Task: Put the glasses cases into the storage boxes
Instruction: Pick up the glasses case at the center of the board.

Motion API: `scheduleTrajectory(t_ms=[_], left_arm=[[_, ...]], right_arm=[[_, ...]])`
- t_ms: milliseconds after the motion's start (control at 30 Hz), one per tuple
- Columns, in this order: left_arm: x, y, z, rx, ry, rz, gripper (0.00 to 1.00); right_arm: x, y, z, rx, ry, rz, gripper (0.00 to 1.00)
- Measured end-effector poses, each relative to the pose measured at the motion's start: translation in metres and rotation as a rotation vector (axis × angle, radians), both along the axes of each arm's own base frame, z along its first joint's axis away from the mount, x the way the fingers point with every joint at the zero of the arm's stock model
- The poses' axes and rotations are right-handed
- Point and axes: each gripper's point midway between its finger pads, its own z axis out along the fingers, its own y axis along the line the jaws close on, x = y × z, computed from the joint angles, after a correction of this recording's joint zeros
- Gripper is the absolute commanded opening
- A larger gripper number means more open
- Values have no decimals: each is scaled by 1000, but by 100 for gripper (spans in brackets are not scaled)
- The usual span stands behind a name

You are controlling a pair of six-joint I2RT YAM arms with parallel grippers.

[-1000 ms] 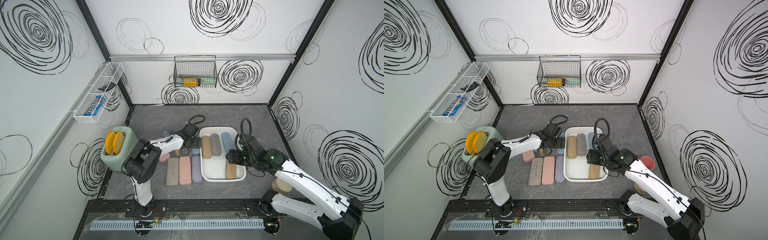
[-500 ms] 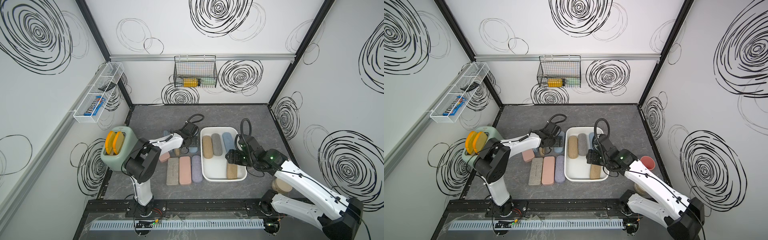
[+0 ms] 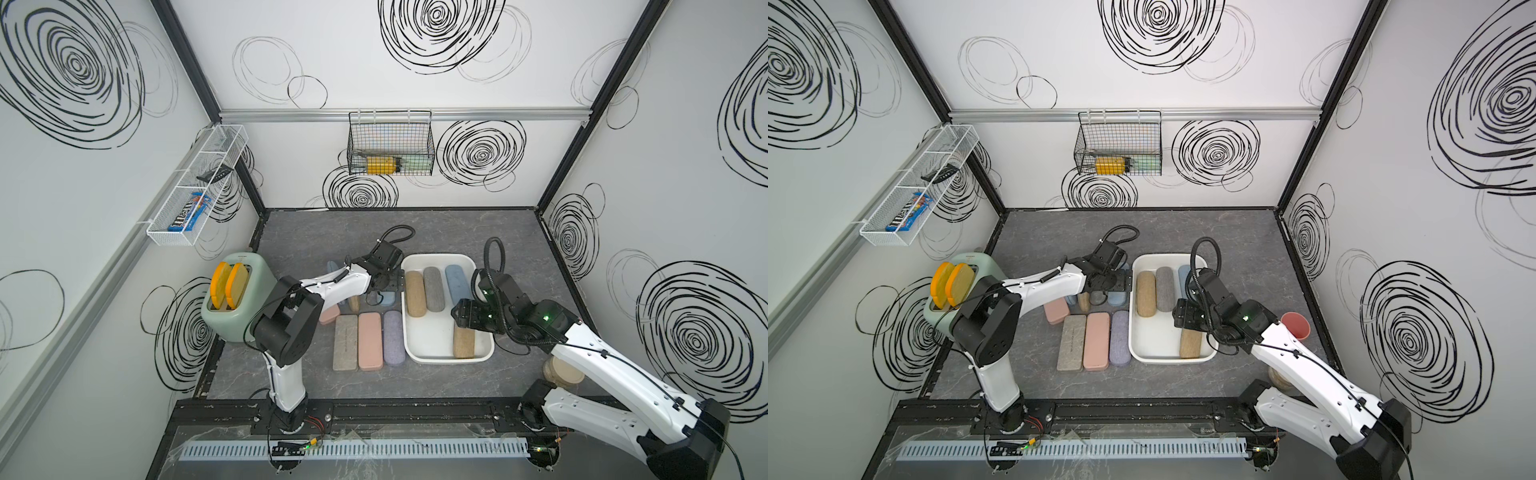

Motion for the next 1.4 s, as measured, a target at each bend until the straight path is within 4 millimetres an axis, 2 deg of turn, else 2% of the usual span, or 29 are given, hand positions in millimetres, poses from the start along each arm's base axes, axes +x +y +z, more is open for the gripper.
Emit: scheduleTrajectory(t_ms=[333,600,900,1067,1200,1400], left_arm=[[3,6,-16,-24,51,12,90],[-5,7,-38,-16,108,3,86],[-4,12,-37,-36,110,25,78],[-4,11,-30,-51,100,27,70],[-3,10,-25,-59,91,27,67],[-5,12,-25,-53,94,27,60]], right_arm=[[0,0,0,1,0,1,77],[0,1,-1,-1,2,1,77],[0,0,0,0,1,0,74],[0,0,2,6,-7,-1,74],[0,-1,4,11,-13,-3,73],[-1,-2,8,18,-26,-7,73]])
